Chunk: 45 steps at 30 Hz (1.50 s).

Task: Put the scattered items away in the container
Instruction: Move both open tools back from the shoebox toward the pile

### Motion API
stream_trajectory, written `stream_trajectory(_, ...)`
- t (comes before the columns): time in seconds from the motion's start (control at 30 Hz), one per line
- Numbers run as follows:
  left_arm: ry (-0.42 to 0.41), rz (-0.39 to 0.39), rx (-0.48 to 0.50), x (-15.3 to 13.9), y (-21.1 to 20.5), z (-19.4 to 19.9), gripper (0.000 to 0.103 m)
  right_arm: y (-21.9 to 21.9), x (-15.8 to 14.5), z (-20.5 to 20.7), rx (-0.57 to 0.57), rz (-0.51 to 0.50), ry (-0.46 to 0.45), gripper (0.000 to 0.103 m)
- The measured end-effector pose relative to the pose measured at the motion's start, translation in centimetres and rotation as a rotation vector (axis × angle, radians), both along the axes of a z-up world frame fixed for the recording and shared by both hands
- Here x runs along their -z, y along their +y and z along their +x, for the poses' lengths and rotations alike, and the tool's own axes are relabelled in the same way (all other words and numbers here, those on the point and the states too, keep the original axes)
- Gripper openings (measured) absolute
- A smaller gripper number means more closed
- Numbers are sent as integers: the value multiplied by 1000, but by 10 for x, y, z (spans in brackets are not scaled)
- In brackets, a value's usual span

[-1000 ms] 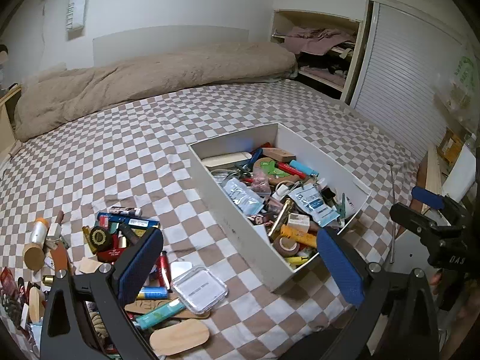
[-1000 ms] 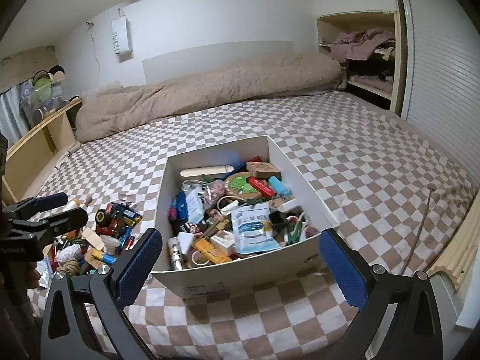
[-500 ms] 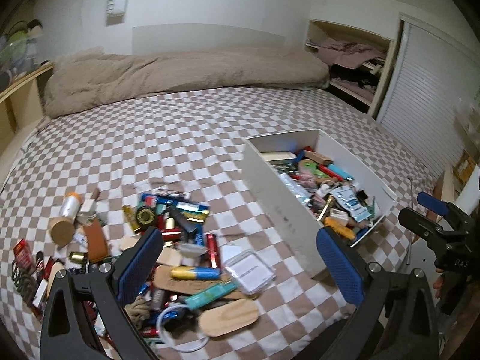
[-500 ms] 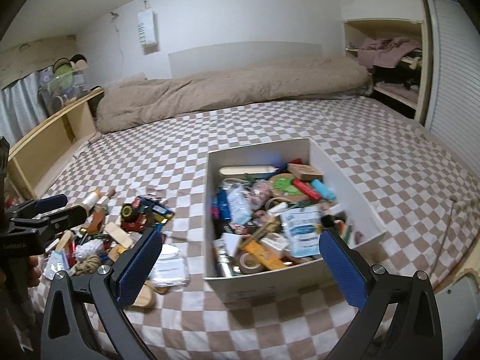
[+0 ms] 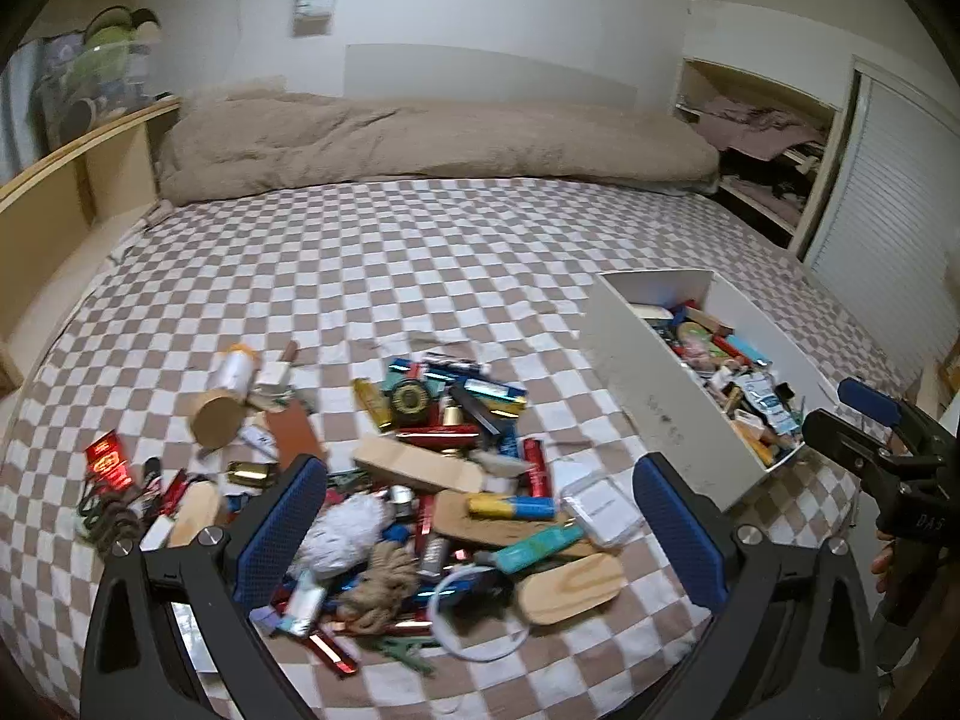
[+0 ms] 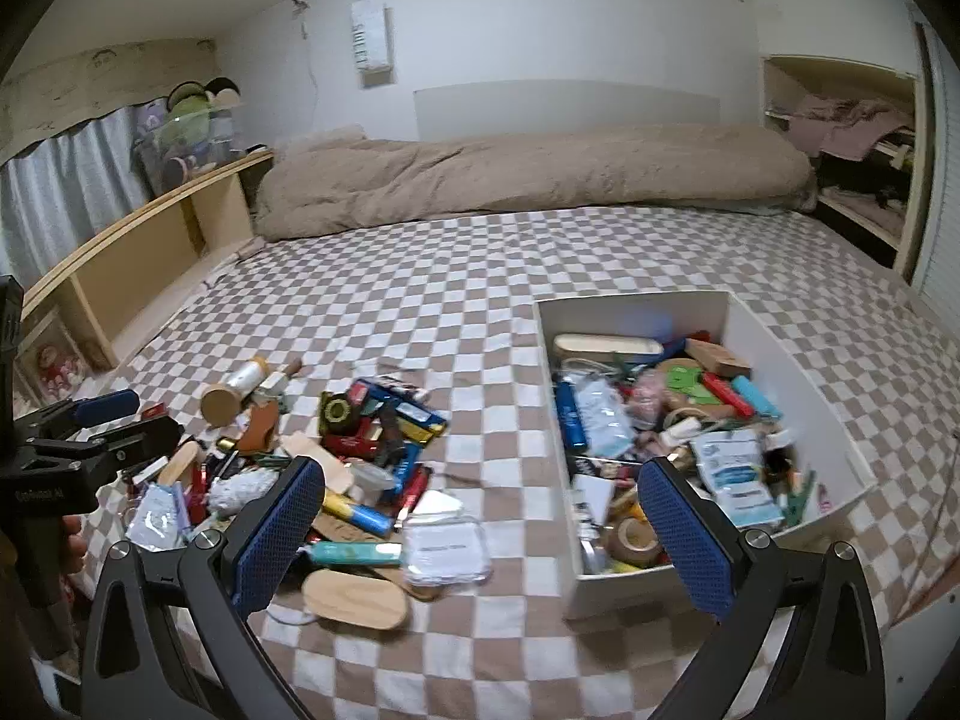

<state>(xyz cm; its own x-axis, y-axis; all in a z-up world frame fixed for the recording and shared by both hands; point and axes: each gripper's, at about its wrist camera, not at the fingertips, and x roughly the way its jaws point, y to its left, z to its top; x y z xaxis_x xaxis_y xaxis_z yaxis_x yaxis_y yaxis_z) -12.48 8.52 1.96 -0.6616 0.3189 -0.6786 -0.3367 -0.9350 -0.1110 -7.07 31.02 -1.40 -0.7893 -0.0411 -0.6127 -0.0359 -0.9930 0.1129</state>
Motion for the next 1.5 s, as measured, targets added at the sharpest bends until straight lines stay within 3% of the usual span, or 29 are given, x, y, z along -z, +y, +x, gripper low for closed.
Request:
stream_trajectory(0.5, 15, -3, -79, -8, -53, 6, 103, -54, -7, -11, -94, -14, 10, 103)
stream_trajectory(0.83, 29, 1, -93, -12, -69, 7, 103, -63, -7, -14, -106, -3, 13, 103)
stream_trajectory(1.23, -10, -17, -91, 28, -80, 7, 103, -71, 24, -18, -143, 0, -36, 103)
stream_trajectory(1.5, -18, 22, -97, 58, -81, 13, 103, -71, 48, -17, -159, -17, -63, 103)
